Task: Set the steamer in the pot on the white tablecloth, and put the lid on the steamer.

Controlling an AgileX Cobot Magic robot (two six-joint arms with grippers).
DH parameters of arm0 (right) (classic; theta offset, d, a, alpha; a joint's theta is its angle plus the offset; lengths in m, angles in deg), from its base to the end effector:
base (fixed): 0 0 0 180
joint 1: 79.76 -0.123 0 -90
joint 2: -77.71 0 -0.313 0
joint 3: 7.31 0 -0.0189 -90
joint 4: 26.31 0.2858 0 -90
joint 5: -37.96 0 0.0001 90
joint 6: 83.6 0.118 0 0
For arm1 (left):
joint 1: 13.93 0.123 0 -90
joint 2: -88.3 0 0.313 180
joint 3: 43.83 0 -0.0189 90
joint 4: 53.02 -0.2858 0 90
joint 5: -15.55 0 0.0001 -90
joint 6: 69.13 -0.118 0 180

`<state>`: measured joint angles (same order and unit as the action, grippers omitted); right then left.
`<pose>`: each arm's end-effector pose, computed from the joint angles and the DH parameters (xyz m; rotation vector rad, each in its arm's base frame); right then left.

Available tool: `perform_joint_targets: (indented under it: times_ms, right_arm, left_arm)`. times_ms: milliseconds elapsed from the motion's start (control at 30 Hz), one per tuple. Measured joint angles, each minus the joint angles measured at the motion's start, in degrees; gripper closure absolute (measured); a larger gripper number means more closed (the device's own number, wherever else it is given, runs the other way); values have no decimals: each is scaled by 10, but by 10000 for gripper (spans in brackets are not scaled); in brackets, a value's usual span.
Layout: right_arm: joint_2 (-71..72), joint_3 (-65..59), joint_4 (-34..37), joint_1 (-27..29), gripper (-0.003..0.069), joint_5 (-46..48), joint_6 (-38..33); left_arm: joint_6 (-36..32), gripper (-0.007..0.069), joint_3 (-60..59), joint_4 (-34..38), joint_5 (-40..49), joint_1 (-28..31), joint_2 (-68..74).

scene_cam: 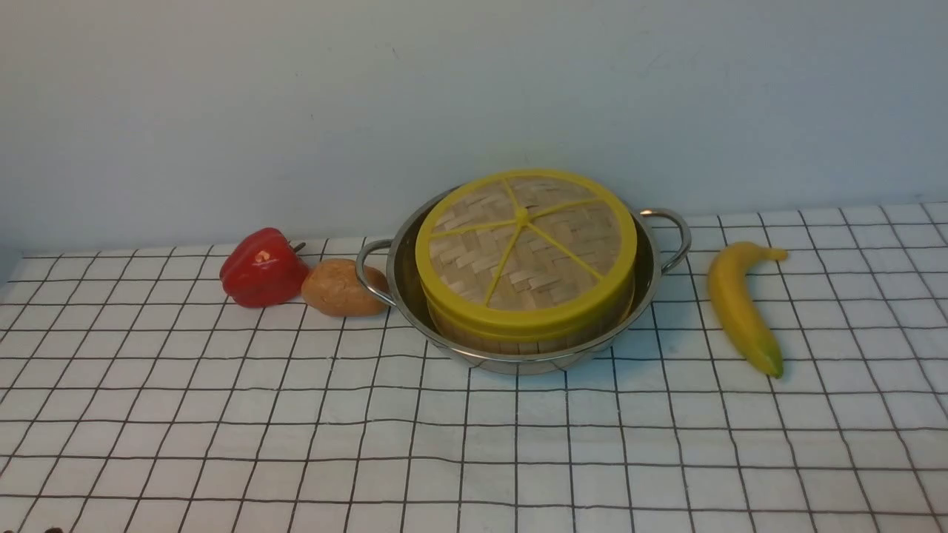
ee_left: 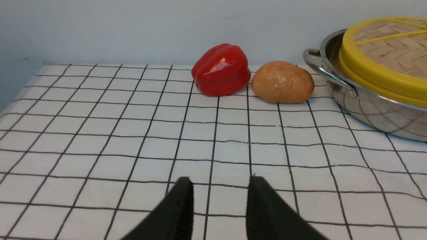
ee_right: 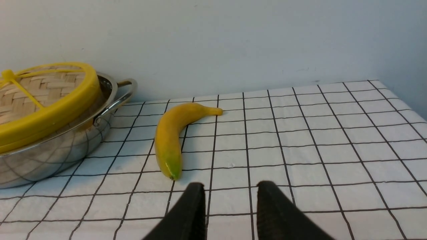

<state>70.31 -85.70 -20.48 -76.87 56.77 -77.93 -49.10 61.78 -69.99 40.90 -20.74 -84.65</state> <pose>0.0875 -0.0005 0.1735 0.2008 1.8148 0.1321 0.0830 0.0050 0.1906 -0.0520 1.8440 -0.0236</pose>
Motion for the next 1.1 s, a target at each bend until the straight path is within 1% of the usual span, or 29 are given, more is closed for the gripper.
perform_joint_targets:
  times_ms: [133, 200, 233, 267, 300, 333, 367, 400, 467, 500, 533, 867, 1100]
  right_arm:
    - [0, 0, 0, 0, 419, 0, 0]
    - [0, 0, 0, 0, 419, 0, 0]
    - [0, 0, 0, 0, 419, 0, 0]
    - [0, 0, 0, 0, 419, 0, 0]
    - [0, 0, 0, 0, 419, 0, 0]
    - [0, 0, 0, 0, 419, 0, 0]
    - [0, 0, 0, 0, 419, 0, 0]
    - [0, 0, 0, 0, 419, 0, 0]
    - [0, 0, 0, 0, 419, 0, 0]
    - [0, 0, 0, 0, 419, 0, 0]
    - [0, 0, 0, 0, 419, 0, 0]
    - [0, 0, 0, 0, 419, 1, 0]
    - [0, 0, 0, 0, 419, 1, 0]
  left_arm:
    - [-12, 384, -5, 5, -6, 1, 0]
    - [-33, 382, -15, 23, -14, 1, 0]
    - [-57, 382, -23, 45, -20, 1, 0]
    - [-57, 382, -25, 50, -22, 1, 0]
    - [-109, 382, -35, 96, -30, 1, 0]
    - [-137, 382, -39, 123, -39, 1, 0]
    - [-141, 382, -39, 128, -40, 1, 0]
    - [-170, 382, -39, 154, -47, 1, 0]
    - [-190, 382, -39, 166, -52, 2, 0]
    - [-214, 382, -39, 175, -56, 2, 0]
    - [-223, 382, -39, 176, -57, 2, 0]
    - [-248, 382, -39, 181, -59, 3, 0]
    - [-251, 382, -39, 181, -59, 3, 0]
